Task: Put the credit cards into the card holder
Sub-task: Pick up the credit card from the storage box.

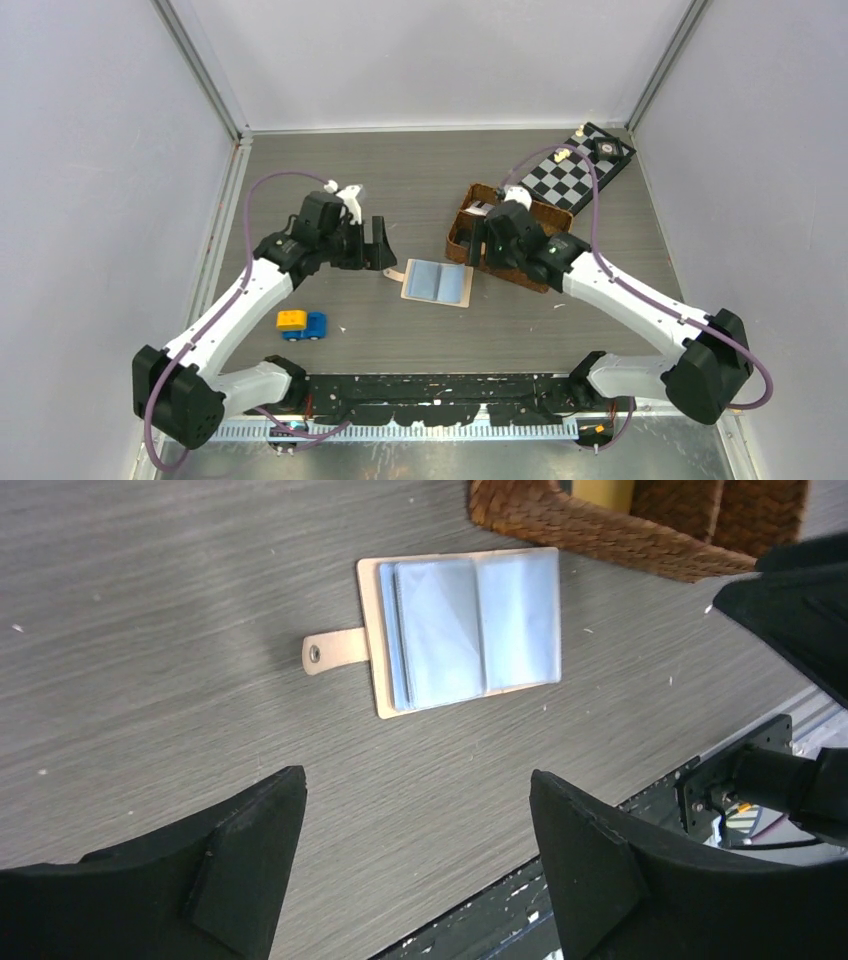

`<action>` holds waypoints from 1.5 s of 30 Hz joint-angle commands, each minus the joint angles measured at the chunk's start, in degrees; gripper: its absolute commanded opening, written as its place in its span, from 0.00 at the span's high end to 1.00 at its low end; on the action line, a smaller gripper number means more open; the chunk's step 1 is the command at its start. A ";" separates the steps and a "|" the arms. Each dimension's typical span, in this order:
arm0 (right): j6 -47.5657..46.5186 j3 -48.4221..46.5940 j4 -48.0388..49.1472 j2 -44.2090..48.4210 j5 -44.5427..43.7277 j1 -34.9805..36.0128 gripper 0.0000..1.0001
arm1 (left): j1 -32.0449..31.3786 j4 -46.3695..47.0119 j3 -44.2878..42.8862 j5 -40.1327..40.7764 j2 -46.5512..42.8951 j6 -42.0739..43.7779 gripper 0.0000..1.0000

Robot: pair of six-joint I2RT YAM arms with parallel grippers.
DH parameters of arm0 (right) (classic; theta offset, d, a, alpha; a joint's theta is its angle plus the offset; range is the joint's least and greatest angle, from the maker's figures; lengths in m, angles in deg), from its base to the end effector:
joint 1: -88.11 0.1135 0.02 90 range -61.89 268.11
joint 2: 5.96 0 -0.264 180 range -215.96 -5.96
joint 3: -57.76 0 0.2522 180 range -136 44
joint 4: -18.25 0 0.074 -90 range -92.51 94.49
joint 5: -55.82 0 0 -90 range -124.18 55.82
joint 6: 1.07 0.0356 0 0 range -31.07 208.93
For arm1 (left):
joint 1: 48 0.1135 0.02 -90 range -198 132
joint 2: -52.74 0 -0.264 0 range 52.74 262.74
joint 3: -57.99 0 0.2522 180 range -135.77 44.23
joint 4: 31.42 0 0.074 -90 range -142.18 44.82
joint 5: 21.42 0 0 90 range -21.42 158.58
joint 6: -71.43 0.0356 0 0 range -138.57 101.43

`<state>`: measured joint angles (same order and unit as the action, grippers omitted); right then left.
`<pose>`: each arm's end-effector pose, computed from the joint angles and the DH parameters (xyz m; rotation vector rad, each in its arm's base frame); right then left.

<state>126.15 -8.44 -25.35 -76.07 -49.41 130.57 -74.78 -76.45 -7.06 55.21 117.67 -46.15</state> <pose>0.1944 0.1652 0.2647 0.0148 2.3905 0.3495 0.2081 -0.1143 0.2765 0.1020 2.4484 -0.7193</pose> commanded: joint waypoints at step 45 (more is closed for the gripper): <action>-43.59 -40.15 -12.22 -38.50 28.70 -17.25 0.54 | 3.76 -11.98 -6.67 7.88 -3.75 16.29 0.07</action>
<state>82.28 -46.74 -34.14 -117.97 -24.62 112.93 -71.48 -90.00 -13.85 63.82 113.78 -30.30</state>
